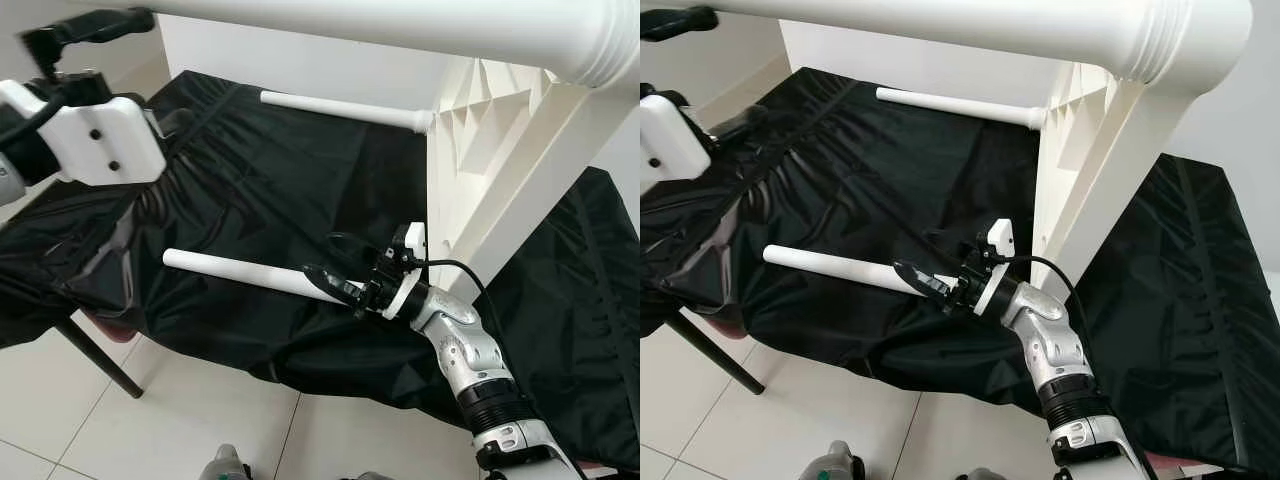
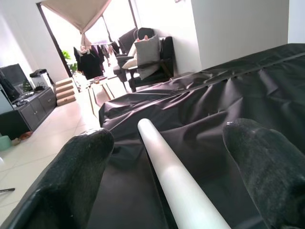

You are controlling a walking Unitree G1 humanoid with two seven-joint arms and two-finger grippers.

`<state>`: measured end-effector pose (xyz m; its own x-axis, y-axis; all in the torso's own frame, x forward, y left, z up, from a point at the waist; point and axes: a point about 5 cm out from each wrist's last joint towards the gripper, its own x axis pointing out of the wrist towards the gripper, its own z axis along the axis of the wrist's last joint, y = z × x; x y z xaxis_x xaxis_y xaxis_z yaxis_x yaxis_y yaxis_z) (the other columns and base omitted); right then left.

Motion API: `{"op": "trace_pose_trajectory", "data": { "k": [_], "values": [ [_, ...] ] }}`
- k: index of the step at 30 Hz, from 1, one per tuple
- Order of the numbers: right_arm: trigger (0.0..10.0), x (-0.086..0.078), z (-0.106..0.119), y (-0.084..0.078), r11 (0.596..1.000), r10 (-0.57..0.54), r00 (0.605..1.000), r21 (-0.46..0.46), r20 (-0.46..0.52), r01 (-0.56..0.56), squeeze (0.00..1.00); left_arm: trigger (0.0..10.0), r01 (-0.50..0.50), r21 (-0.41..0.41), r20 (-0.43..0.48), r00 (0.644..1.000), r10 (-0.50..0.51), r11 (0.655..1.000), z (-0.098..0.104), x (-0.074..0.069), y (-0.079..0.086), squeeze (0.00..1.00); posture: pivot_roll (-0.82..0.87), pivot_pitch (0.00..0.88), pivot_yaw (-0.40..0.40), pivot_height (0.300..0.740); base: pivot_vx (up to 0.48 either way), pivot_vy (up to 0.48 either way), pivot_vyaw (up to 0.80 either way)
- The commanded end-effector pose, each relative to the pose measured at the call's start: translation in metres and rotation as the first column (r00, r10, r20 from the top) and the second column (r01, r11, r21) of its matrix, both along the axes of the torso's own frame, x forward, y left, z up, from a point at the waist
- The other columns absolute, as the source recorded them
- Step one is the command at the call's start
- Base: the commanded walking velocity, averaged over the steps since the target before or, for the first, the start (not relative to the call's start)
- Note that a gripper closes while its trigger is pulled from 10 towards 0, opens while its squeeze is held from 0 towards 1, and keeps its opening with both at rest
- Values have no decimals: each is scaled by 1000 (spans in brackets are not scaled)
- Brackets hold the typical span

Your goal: Building children table

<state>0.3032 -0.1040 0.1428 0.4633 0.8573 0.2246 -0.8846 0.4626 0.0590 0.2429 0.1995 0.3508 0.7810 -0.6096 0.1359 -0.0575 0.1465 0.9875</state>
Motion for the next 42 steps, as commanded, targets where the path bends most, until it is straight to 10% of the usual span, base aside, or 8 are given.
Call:
{"op": "trace_pose_trajectory", "data": {
  "k": [1, 17, 42],
  "values": [
    [10000, 0, -2, -1, 1000, -5, 1000, -7, 3, 6, 0, 10000, 6, 1, 20, 1000, -6, 1000, 8, -10, 0, 0, 257, 40, -48, 740, 0, 0, 0],
    [10000, 8, 2, 1, 1000, 9, 1000, -15, 7, -9, 0, 10000, -44, 23, 29, 999, 44, 999, 15, -11, 17, 0, 264, 26, -68, 740, 0, 0, 0],
    [10000, 7, 4, -2, 999, -32, 999, 5, 22, 32, 0, 10000, 16, 147, 37, 999, -21, 989, 18, 50, 8, 0, 215, 27, -38, 740, 0, 0, 0]
  ]
}}
